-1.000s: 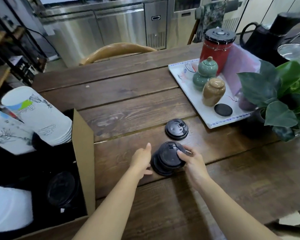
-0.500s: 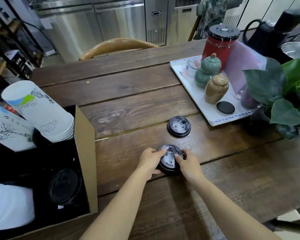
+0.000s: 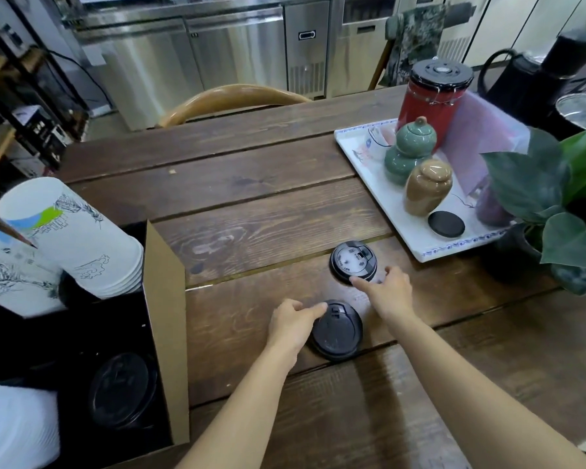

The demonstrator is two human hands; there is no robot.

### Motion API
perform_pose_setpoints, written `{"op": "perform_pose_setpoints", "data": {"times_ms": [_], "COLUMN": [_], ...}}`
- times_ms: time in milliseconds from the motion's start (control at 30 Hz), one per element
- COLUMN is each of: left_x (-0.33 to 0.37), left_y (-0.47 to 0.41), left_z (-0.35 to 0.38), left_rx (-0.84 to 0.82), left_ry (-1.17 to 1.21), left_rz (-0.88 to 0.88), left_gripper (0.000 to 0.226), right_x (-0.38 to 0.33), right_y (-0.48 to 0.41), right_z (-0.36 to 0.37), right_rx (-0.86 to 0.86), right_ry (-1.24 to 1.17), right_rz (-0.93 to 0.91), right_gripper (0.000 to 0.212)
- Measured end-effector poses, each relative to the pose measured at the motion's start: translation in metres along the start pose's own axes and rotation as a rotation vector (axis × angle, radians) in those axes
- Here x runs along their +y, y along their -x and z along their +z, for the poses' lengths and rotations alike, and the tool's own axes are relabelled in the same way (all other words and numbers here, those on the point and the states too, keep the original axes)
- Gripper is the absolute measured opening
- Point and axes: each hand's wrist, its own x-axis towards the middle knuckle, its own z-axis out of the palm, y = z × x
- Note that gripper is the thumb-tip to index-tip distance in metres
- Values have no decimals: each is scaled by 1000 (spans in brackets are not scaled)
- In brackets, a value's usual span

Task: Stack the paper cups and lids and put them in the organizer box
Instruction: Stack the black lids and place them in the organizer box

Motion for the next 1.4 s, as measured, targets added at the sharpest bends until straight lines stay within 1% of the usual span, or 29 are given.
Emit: {"op": "perform_pose_setpoints", "data": {"times_ms": [33,67,100,167,267,367,500,567,633,700,800,867,933,967,1033,1133,1267,1400], "left_x": [5,12,21,43,70,80,86,88,86,85,87,91,97,100,101,92,67,44], "left_y": [-3,-5,-10,-20,-34,-48,-56,-52,-50,-48,-44,-39,-32,-27,-16,0,17,28], "left_z": [-2,-4,-5,0,15,31,46,46,44,39,26,16,4,-3,-16,-31,-35,-31], "left_rx": [80,121,112,6,-140,-218,-176,-148,-149,-160,-127,-122,-130,-142,-190,-258,-316,-337], "left_ry": [-49,-56,-37,-23,-105,-112,88,142,216,291,376,331,237,192,120,22,-72,-103], "left_rz": [79,148,200,260,292,205,64,19,-37,-97,-121,-52,33,63,90,54,-25,-91], "left_gripper": [45,40,36,37,49,55,52,51,50,43,35,31,26,24,27,35,48,44], "right_x": [-6,-11,-14,-15,-14,-14,-10,-11,-11,-13,-17,-24,-32,-36,-40,-35,-23,-6], "right_y": [-6,-12,-17,-26,-35,-37,-39,-38,-39,-37,-32,-26,-19,-16,-8,5,23,35], "right_z": [-1,-1,-1,-1,2,2,3,5,8,10,7,0,-11,-18,-29,-37,-38,-32], "right_rx": [-21,-45,-70,-107,-131,-139,-128,-101,-131,-204,-192,-173,-151,-157,-232,-357,-431,-465], "right_ry": [43,68,76,79,74,-52,-158,-211,-359,-479,-467,-512,-493,-475,-495,-426,-360,-271], "right_rz": [16,42,80,135,115,141,146,144,116,73,-10,-76,-184,-241,-293,-269,-273,-263], "right_gripper": [81,80,79,77,69,61,54,51,49,46,37,35,32,29,29,31,37,37]}}
